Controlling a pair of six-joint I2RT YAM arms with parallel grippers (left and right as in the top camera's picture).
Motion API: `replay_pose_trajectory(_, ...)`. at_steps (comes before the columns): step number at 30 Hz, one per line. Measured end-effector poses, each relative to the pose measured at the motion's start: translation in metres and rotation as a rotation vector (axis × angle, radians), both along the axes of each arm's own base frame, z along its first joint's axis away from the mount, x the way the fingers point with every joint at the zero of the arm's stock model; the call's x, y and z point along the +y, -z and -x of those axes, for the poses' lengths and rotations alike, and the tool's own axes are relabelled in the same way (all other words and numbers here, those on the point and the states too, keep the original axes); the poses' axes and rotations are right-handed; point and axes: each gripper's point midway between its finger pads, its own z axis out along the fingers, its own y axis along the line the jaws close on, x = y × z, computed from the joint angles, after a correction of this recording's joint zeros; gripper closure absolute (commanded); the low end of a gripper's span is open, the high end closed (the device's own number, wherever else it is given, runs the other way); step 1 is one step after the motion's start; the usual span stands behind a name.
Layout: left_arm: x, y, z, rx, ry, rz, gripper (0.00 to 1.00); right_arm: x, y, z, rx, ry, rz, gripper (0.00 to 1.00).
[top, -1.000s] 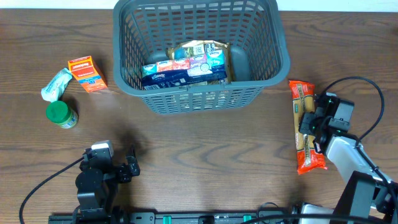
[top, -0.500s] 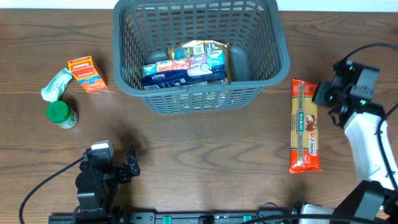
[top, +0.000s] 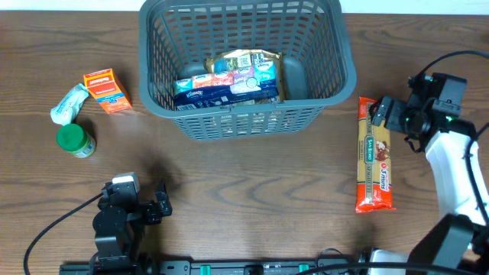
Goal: Pack container
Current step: 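Reposition the right gripper to the top end of the spaghetti pack and grasp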
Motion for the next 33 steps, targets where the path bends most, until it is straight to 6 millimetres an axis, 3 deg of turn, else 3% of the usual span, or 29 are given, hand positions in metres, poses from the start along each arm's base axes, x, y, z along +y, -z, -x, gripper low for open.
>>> replay_pose_trajectory(11, 0.000, 0.000, 0.000, 0.000, 0.000, 0.000, 0.02, -0.016, 0.067, 0.012, 0.144, -0.031, -0.127, 0.01)
replay_pose_trajectory(23, 0.000, 0.000, 0.000, 0.000, 0.000, 0.000, 0.01, -0.006, 0.098, 0.008, 0.170, -0.112, -0.194, 0.01)
replay_pose_trajectory(33, 0.000, 0.000, 0.000, 0.000, -0.001, 0.000, 0.01, -0.001, 0.099, -0.001, 0.151, -0.140, -0.189, 0.02)
